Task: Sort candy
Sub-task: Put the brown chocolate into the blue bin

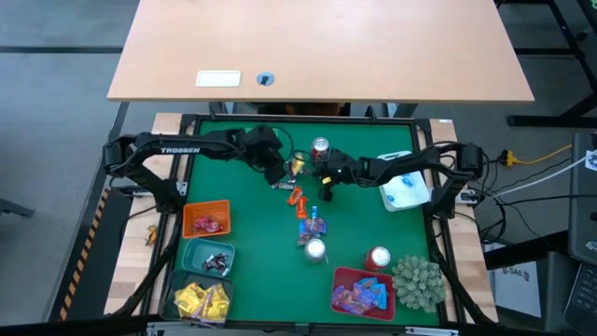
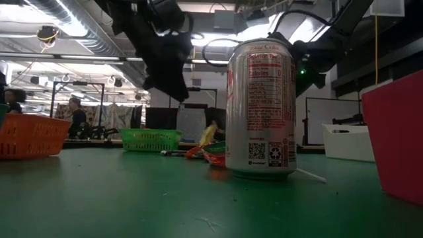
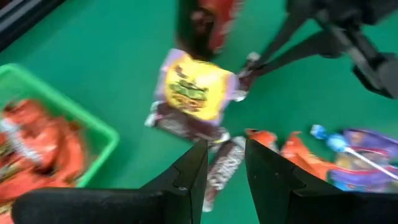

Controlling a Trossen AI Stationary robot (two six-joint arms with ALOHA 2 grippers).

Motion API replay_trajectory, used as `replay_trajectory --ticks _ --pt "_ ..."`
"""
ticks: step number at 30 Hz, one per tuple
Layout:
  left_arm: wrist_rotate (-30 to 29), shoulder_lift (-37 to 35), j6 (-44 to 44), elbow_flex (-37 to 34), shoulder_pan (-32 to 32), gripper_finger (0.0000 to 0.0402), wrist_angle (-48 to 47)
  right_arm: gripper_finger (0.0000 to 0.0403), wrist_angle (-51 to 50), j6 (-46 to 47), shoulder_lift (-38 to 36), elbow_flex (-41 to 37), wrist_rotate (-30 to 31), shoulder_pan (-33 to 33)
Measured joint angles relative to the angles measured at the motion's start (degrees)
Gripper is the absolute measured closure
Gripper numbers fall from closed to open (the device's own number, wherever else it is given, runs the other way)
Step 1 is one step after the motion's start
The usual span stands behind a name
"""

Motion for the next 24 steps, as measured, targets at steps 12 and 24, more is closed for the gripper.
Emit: replay_trajectory --ticks 12,24 --pt "-1.9 0.0 14.9 0.0 -10.0 0.0279 5.1 0.0399 1.4 8.9 -1.8 0.0 -15.8 0.0" --pt "-2.1 0.0 15.0 0.0 -13.0 0.0229 5.0 0.0399 10.3 12.2 -1.9 0.1 -25.6 0.0"
